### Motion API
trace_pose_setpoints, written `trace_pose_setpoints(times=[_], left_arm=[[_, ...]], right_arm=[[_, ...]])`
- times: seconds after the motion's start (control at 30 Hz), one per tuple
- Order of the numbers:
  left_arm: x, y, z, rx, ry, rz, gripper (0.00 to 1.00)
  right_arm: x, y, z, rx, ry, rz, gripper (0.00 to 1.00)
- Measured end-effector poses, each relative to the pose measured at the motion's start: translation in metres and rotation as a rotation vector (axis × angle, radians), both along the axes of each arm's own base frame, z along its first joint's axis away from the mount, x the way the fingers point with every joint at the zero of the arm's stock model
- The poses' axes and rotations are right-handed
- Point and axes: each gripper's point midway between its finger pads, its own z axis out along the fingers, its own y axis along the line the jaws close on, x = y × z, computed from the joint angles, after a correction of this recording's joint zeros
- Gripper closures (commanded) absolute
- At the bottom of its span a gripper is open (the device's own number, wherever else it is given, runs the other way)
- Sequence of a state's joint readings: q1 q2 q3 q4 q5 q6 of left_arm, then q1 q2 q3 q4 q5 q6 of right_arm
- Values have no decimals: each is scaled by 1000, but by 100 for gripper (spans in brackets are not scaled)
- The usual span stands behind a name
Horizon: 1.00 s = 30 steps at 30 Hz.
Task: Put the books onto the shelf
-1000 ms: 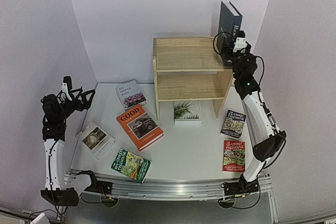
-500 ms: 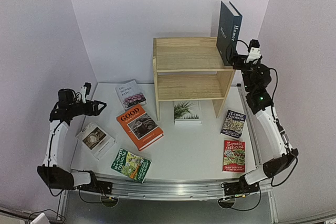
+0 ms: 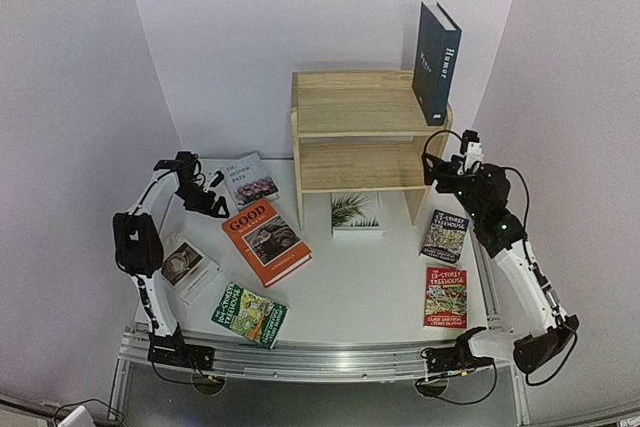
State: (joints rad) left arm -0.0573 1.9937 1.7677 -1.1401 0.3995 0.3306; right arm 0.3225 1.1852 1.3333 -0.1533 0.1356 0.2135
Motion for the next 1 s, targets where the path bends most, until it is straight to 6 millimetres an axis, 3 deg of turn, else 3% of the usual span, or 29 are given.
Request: trace_pose_setpoints(times=[0.07, 0.13, 0.37, 0.7, 0.77, 0.87, 1.0], left_arm=[[19, -5, -16, 23, -1, -23, 0], [33, -10, -35, 38, 10, -36, 1], [56, -29, -89, 37, 71, -89, 14], [36, -54, -92, -43, 133, -153, 49], [31, -56, -93, -49, 155, -157, 65], [21, -59, -94, -67, 190, -162, 97], [9, -68, -91, -114, 236, -168, 100]], right_arm=[[-2, 2, -34, -1, 89, 10, 6], [-5, 4, -55, 6, 148, 20, 6], [-22, 15, -82, 76, 234, 82, 6], [-44, 71, -133, 59, 373, 229, 6], [-48, 89, -143, 41, 399, 265, 6], [-53, 116, -166, 5, 456, 315, 6], [-61, 146, -199, -51, 532, 363, 6]])
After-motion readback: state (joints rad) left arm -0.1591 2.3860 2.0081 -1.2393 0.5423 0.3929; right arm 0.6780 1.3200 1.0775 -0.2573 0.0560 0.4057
